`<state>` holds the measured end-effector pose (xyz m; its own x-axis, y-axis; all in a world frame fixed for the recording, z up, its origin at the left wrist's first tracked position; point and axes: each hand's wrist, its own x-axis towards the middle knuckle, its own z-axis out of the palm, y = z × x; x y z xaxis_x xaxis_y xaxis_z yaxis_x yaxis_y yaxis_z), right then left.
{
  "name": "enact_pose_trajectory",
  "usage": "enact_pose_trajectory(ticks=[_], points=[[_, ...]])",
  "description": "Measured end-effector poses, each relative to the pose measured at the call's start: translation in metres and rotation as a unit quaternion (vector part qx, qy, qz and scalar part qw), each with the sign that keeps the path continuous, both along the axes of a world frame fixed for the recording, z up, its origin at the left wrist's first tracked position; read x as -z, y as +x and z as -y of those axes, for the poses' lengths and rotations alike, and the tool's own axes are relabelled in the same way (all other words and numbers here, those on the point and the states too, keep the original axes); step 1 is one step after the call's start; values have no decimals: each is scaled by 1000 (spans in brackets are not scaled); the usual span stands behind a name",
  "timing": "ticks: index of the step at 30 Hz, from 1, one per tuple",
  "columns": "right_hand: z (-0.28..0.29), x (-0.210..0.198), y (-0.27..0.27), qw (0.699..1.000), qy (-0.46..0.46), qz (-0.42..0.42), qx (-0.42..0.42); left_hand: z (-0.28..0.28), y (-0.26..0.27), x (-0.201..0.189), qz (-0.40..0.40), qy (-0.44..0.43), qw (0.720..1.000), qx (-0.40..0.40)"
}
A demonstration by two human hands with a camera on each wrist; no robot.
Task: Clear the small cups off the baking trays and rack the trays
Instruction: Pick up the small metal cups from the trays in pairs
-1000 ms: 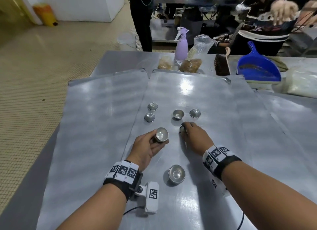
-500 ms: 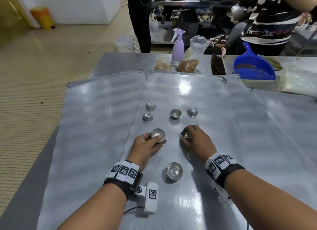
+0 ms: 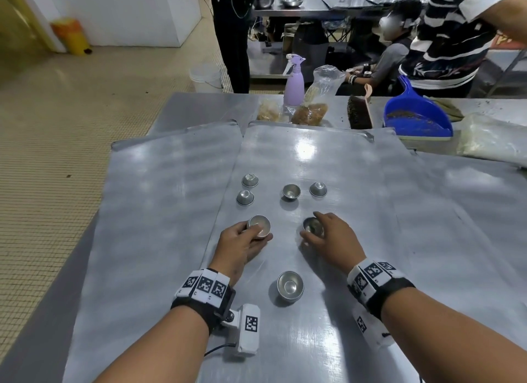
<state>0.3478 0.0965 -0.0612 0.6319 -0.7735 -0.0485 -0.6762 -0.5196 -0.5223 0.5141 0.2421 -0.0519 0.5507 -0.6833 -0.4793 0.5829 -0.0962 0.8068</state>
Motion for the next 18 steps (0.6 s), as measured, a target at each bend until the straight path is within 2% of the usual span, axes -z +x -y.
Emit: enact_pose_trajectory(ticks=[4, 6, 10, 13, 18], points=[[-7, -16, 17, 991, -6, 129, -32, 6, 4, -5, -62, 8, 997, -42], [-13, -28, 30, 984, -3, 162, -68, 8, 5, -8, -83, -3, 996, -45], [-23, -41, 50, 983, 3, 130, -129, 14, 1, -19, -52, -39, 997, -28], [-25, -41, 57, 983, 15, 137, -121, 20, -3, -22, -7, -64, 998, -14], [-22, -41, 57, 983, 30, 132, -124, 18, 0, -18, 13, -84, 996, 4]])
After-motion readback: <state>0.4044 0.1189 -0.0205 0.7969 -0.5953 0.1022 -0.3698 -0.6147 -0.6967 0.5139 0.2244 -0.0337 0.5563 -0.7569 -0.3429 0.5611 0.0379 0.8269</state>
